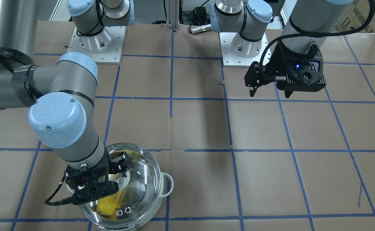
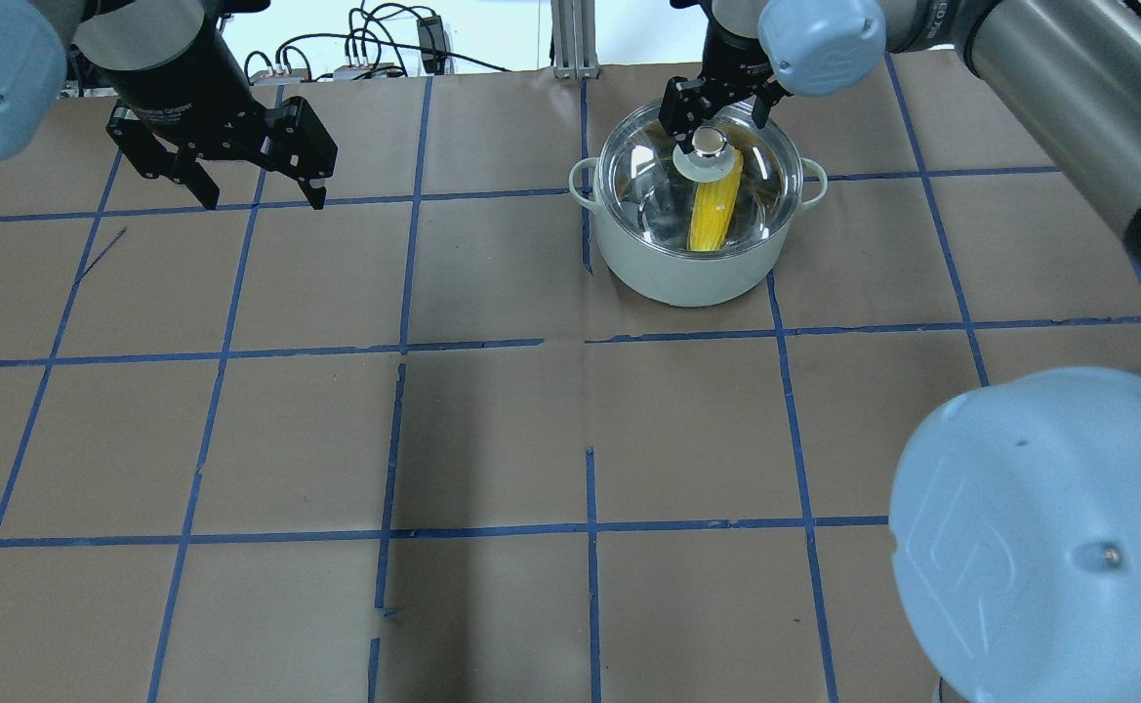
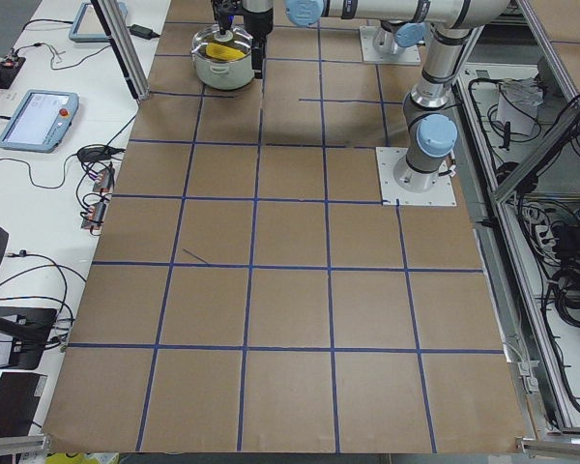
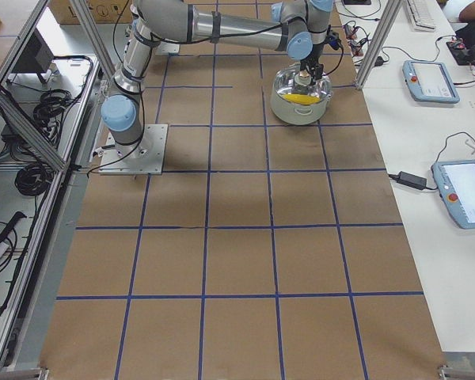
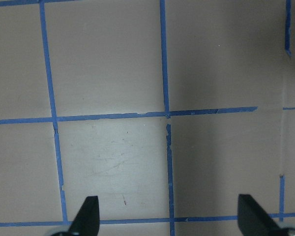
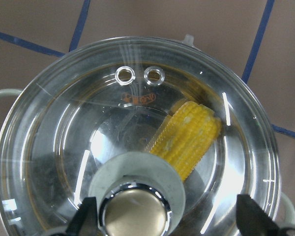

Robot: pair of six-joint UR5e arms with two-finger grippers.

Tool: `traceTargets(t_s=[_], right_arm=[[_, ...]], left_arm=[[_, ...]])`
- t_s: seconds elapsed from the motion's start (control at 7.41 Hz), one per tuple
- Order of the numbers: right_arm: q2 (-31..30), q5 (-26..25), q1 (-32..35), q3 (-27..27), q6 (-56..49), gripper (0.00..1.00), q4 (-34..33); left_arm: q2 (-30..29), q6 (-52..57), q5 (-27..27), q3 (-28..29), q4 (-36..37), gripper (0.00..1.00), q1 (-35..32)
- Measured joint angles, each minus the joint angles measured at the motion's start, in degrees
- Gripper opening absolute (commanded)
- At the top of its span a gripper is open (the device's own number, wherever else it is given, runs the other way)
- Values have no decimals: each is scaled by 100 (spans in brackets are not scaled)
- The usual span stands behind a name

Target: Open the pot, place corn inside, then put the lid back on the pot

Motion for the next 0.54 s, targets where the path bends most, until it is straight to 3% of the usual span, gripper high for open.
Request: traceTargets(t_s=[0.27, 0.54], right_arm=[[-266, 4, 214, -9, 234, 99, 159], [-875, -10, 283, 110, 385, 99, 851]], left_arm=[[0, 2, 5, 0, 0, 100, 0], [0, 6, 8, 0, 0, 100, 0]])
